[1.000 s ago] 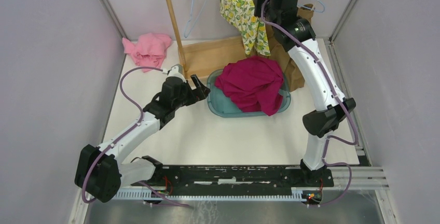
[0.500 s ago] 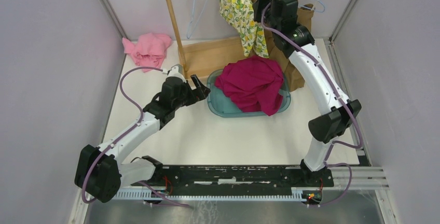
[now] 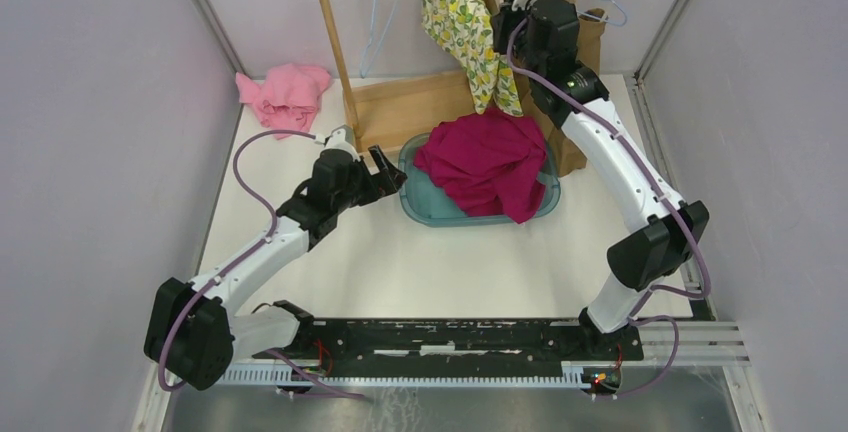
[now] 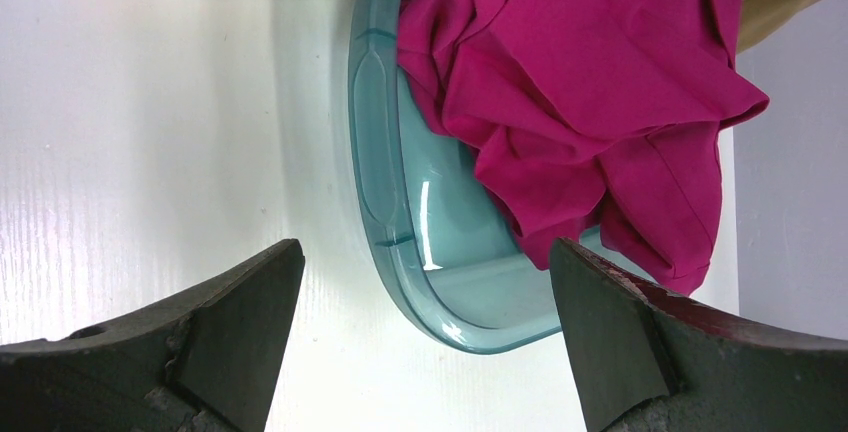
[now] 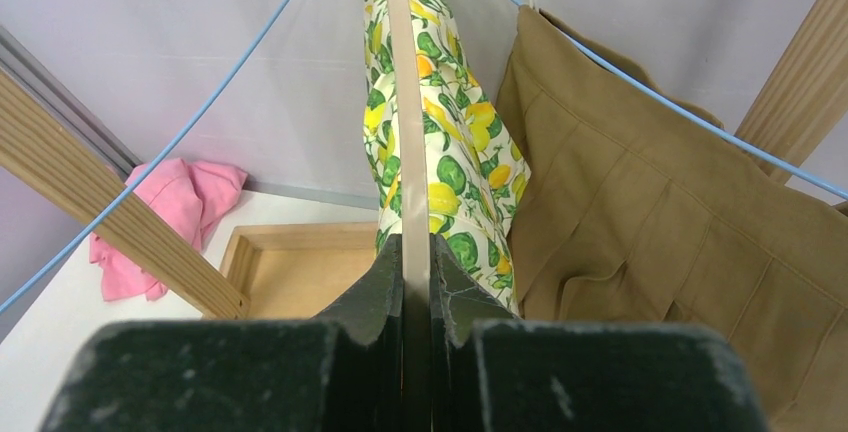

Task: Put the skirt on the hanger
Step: Place the hanger on the clothesline.

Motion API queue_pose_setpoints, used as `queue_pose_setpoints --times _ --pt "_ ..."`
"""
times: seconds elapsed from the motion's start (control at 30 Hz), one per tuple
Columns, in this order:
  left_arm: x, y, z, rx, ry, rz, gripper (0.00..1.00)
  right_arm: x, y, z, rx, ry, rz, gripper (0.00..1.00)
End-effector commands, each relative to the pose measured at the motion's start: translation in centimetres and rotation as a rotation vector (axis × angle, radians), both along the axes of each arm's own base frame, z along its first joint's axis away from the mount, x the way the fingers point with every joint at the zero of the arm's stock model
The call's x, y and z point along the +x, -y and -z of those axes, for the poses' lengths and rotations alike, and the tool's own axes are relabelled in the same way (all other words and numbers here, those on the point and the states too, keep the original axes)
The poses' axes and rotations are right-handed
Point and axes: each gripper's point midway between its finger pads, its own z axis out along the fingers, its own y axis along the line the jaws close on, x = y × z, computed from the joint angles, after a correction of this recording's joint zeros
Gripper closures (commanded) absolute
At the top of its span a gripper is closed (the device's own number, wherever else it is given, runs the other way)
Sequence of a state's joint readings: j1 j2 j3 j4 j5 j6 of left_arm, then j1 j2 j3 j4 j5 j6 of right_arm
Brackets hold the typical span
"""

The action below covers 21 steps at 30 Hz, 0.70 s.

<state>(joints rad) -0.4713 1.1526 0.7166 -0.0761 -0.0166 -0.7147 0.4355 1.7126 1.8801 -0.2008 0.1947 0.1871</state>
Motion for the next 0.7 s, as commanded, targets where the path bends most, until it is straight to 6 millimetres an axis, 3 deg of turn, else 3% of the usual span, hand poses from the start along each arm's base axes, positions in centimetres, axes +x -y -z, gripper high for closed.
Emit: queue_pose_setpoints --times 0.0,0.07,0.17,0.27,0.3,0.5,0.67 --pt "0.7 0.6 -1.5 -0.055 0.032 -0.004 0.01 -0.1 0.1 1.8 -0.018 -0.041 -0.012 0.98" --pt "0.8 0.6 -1.3 -0.052 0.03 -0.005 0.01 -0.3 -0.1 1.8 -0.015 -0.042 -0.021 0.91" --pt "0.9 0.7 -1.2 -0.048 0.027 -0.005 0.01 -0.4 -0.2 1.4 -0.009 -0.036 -0.031 0.72" --pt "1.0 0.8 -1.0 -0.044 0.02 -0.003 0.01 -0.5 -0.1 1.1 -0.013 -0.034 -0.03 0.69" --pt "1.1 0.8 -0.9 -0.042 0.018 -0.002 0.01 -0.6 0.0 0.9 -0.016 -0.036 -0.026 0.62" --pt "1.4 0.9 -0.8 -0.04 0.018 -0.004 0.01 -2.4 2.9 0.8 -0.01 -0.055 0.049 0.45" --pt "1.5 1.0 -1.0 -0.043 0.022 0.0 0.01 -4.9 7.1 1.9 0.023 -0.079 0.151 0.39"
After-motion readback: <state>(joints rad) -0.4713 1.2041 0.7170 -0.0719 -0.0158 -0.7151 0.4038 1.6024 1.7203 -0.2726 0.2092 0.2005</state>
